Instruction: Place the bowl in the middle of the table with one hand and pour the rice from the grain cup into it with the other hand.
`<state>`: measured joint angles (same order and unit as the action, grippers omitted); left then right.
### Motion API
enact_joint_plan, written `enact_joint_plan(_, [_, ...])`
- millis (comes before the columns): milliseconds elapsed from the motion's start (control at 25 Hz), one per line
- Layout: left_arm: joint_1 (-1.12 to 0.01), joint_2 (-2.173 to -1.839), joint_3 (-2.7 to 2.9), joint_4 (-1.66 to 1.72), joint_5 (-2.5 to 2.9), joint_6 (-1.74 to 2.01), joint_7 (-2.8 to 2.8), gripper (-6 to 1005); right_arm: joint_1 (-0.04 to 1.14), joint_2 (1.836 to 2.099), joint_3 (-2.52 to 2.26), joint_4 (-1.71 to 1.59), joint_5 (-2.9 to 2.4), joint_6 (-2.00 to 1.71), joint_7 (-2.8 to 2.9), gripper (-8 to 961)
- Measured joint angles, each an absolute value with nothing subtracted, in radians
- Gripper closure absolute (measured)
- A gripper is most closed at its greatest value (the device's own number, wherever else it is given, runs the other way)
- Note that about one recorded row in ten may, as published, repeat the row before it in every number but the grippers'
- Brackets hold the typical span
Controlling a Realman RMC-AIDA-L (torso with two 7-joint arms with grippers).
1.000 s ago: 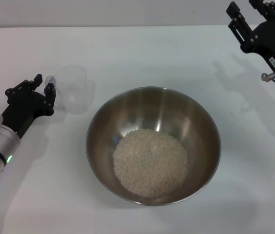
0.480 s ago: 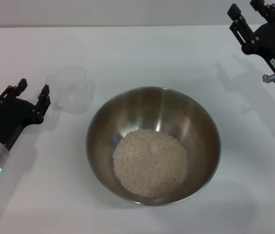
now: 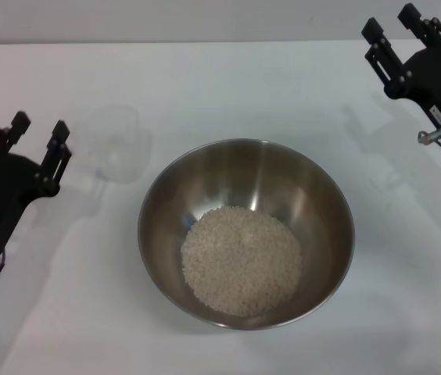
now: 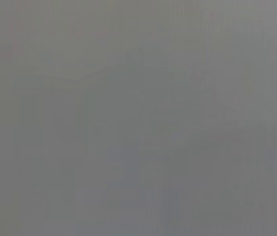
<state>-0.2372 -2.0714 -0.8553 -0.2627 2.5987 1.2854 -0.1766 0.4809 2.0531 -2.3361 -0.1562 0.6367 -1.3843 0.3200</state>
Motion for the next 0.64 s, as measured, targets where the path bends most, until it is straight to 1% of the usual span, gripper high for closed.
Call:
enact_joint_plan(320, [-0.254,-2.075,-0.850,-0.322,2.591,1.339,-0.247,339,0.446,2.074,-2.340,-0.170,0.574,-1.390,0.227,385])
enact_joint_plan(640, [-0.264,-2.079,-0.839,-0.326,2.598,1.354,-0.240,333,0.438,2.078,-2.341,-0.182,0.562,-1.391,0.207,385])
